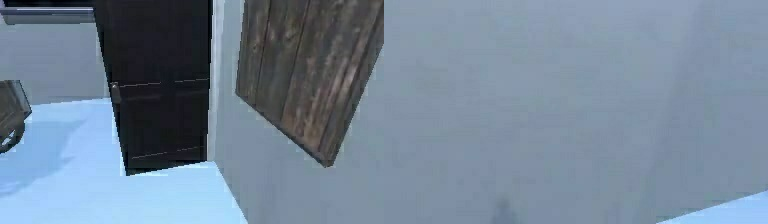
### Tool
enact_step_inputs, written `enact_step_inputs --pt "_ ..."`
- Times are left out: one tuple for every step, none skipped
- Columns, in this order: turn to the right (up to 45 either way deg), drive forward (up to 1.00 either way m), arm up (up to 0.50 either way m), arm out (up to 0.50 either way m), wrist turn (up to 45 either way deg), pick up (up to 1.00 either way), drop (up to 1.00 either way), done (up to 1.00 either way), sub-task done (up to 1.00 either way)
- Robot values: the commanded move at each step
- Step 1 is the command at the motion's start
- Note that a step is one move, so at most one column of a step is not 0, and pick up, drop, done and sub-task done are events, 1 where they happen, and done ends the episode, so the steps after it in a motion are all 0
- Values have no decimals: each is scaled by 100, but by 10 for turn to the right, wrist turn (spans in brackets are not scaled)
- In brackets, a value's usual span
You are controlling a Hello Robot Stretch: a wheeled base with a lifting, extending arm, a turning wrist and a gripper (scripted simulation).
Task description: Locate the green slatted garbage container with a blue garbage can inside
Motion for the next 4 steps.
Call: enact_step_inputs --pt "-450 0 0 0 0 0 0 0 0" --pt "-390 0 0 0 0 0 0 0 0" --pt "-30 0 0 0 0 0 0 0 0" --pt "0 100 0 0 0 0 0 0 0"
